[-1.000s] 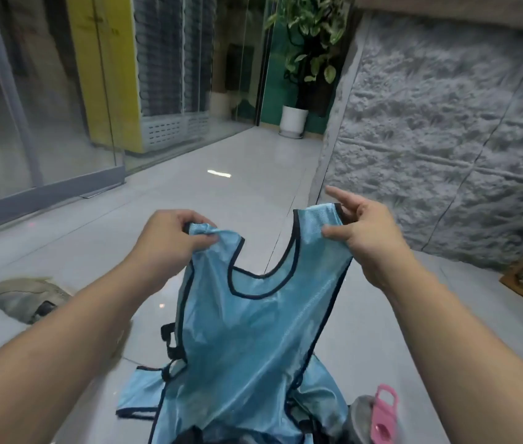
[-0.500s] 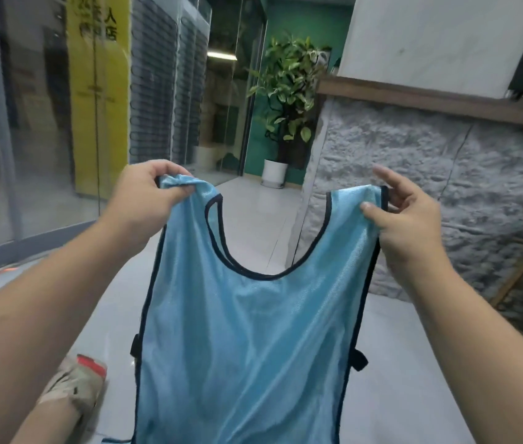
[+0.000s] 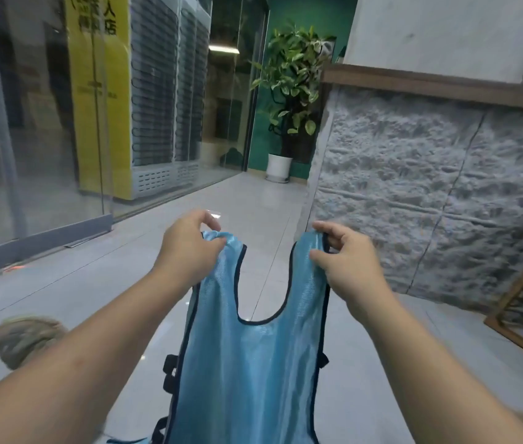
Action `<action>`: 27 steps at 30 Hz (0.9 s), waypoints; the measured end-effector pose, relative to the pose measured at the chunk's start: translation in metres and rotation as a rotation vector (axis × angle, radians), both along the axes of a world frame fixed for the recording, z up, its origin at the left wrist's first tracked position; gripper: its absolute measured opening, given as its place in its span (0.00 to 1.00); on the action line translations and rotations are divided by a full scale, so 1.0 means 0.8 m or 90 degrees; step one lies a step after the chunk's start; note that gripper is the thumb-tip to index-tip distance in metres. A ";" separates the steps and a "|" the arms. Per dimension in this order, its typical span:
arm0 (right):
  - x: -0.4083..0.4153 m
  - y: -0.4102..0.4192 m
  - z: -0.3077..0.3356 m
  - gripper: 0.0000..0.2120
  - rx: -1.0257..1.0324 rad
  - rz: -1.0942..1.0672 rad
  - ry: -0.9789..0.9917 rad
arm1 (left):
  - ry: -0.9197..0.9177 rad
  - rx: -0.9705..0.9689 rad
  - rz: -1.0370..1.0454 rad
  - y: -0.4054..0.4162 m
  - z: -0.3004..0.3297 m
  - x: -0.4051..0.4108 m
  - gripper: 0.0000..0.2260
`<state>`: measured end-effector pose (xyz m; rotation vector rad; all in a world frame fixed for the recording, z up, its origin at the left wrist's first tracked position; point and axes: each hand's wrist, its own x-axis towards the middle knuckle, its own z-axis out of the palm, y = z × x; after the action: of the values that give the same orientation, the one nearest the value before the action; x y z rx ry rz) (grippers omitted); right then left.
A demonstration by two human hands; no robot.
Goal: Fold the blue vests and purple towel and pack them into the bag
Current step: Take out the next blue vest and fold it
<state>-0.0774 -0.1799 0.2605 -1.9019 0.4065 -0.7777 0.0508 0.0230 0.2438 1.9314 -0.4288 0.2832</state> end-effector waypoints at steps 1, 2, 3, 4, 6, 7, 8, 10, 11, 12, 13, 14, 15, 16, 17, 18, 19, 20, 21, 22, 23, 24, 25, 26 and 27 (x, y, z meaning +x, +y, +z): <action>0.000 0.008 -0.001 0.23 -0.017 0.012 0.013 | 0.005 -0.005 0.011 -0.002 -0.001 -0.001 0.05; 0.000 0.017 -0.003 0.23 -0.031 0.028 0.027 | 0.014 -0.012 0.018 -0.004 -0.002 -0.003 0.05; 0.001 0.027 -0.005 0.23 -0.040 0.048 0.041 | 0.024 -0.020 0.020 -0.007 -0.003 -0.005 0.05; 0.001 0.037 -0.008 0.23 -0.049 0.070 0.054 | 0.034 -0.030 0.016 -0.010 -0.003 -0.008 0.05; 0.002 0.055 -0.013 0.23 -0.056 0.109 0.071 | 0.051 -0.053 -0.004 -0.018 -0.001 -0.015 0.07; 0.002 0.063 -0.015 0.23 -0.059 0.123 0.076 | 0.056 -0.060 -0.015 -0.022 0.002 -0.020 0.07; 0.002 0.069 -0.017 0.23 -0.063 0.131 0.083 | 0.055 -0.056 -0.022 -0.026 0.004 -0.024 0.08; 0.003 0.077 -0.017 0.26 -0.066 0.136 0.095 | 0.030 -0.015 -0.011 -0.034 0.009 -0.033 0.07; 0.004 0.079 -0.017 0.28 -0.063 0.135 0.101 | 0.010 0.011 0.005 -0.037 0.011 -0.038 0.06; 0.004 0.081 -0.016 0.30 -0.062 0.132 0.108 | -0.012 0.035 0.025 -0.038 0.012 -0.042 0.06; 0.004 0.083 -0.015 0.31 -0.060 0.128 0.113 | -0.035 0.057 0.045 -0.040 0.012 -0.046 0.06; 0.004 0.084 -0.014 0.31 -0.056 0.127 0.116 | -0.057 0.074 0.061 -0.040 0.012 -0.049 0.06; 0.004 0.085 -0.012 0.32 -0.049 0.126 0.116 | -0.071 0.083 0.071 -0.040 0.013 -0.052 0.07; 0.004 0.085 -0.011 0.32 -0.037 0.127 0.111 | -0.080 0.086 0.073 -0.041 0.013 -0.054 0.09; 0.004 0.086 -0.009 0.32 -0.024 0.132 0.104 | -0.086 0.085 0.071 -0.041 0.014 -0.056 0.10; 0.004 0.087 -0.008 0.33 -0.013 0.139 0.100 | -0.085 0.080 0.065 -0.042 0.014 -0.057 0.10; 0.003 0.087 -0.006 0.34 -0.006 0.149 0.100 | -0.078 0.074 0.061 -0.043 0.014 -0.058 0.10; 0.002 0.088 -0.005 0.35 -0.006 0.159 0.102 | -0.066 0.068 0.059 -0.043 0.013 -0.058 0.09; 0.001 0.087 -0.004 0.36 -0.016 0.166 0.104 | -0.047 0.059 0.055 -0.044 0.013 -0.058 0.09; 0.000 0.087 -0.003 0.37 -0.034 0.171 0.106 | -0.018 0.044 0.047 -0.043 0.013 -0.058 0.09; -0.002 0.087 -0.002 0.37 -0.060 0.172 0.112 | 0.018 0.022 0.032 -0.043 0.013 -0.056 0.10; -0.004 0.088 0.000 0.38 -0.088 0.172 0.120 | 0.062 -0.005 0.011 -0.042 0.015 -0.055 0.11; -0.004 0.089 0.000 0.39 -0.117 0.167 0.126 | 0.110 -0.037 -0.012 -0.042 0.016 -0.054 0.13; -0.005 0.090 0.000 0.41 -0.139 0.157 0.125 | 0.155 -0.073 -0.037 -0.041 0.018 -0.054 0.14; -0.004 0.090 0.000 0.44 -0.147 0.145 0.122 | 0.193 -0.111 -0.063 -0.041 0.020 -0.055 0.13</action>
<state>-0.0807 -0.1081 0.2606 -2.2030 0.2186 -0.5097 0.0070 -0.0098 0.2599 1.7404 -0.2876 -0.0380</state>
